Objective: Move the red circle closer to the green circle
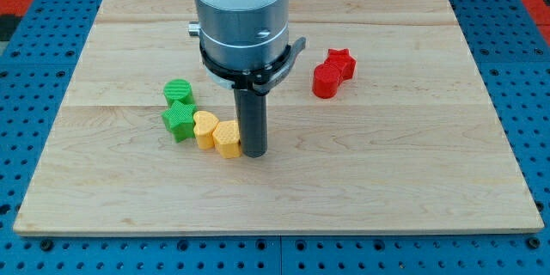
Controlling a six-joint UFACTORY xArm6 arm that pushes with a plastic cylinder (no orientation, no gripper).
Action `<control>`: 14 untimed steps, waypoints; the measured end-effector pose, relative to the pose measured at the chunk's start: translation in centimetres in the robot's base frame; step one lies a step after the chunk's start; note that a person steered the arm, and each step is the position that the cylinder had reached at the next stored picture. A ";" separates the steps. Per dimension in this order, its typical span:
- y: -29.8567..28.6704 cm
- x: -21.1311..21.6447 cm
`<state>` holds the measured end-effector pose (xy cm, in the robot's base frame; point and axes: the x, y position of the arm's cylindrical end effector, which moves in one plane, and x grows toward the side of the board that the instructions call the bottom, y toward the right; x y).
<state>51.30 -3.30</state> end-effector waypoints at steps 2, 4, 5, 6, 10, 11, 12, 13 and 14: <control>-0.5 -0.2; 6.9 -0.4; 8.1 -2.2; 8.6 -4.1; 14.3 -8.8; 15.1 -10.0; 14.7 -10.6; 13.6 -10.8; 12.6 -11.0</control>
<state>40.29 9.31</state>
